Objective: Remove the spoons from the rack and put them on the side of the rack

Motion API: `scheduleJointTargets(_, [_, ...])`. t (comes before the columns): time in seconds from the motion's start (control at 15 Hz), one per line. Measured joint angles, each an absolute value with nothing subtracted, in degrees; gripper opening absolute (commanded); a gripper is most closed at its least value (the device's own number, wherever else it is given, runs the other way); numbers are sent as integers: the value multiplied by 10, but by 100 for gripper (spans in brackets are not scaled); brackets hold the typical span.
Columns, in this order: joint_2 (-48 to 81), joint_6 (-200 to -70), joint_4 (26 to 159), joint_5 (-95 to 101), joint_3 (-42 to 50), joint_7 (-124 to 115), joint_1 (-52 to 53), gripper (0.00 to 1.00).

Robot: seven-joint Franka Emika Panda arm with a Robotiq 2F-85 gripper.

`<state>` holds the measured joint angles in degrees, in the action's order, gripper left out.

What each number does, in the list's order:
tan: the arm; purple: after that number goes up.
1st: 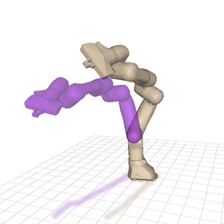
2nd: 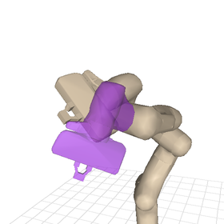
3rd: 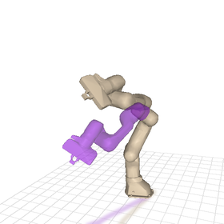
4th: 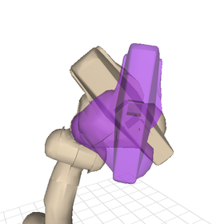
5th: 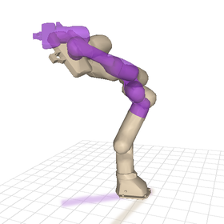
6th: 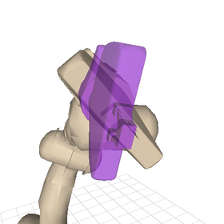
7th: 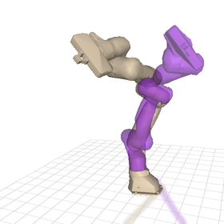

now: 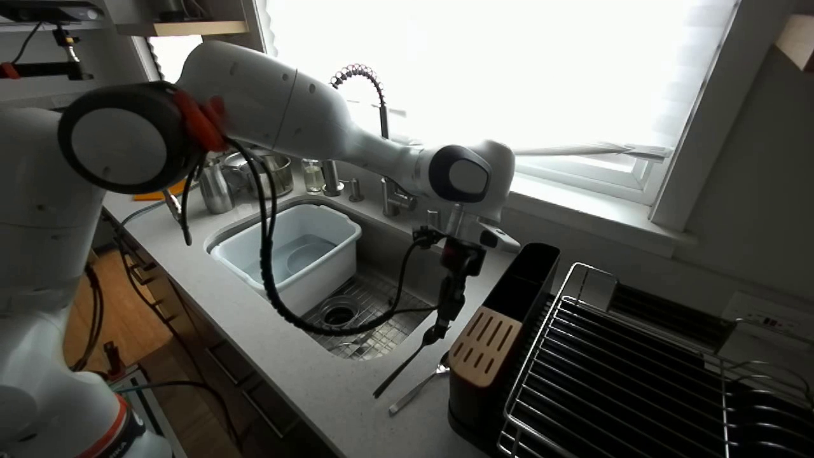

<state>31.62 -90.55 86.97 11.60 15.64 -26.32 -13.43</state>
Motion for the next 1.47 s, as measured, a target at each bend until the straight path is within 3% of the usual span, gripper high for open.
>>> scheduleJointTargets(0.93, [351,-905,841,114,156,-264,-133,1])
scheduleJointTargets(1.13, [352,-906,840,114,156,-266,-133,34])
scheduleJointTargets(1.27, [355,-907,840,114,156,-269,-132,40])
scheduleJointTargets(1.47, [358,-907,839,114,156,-270,-132,62])
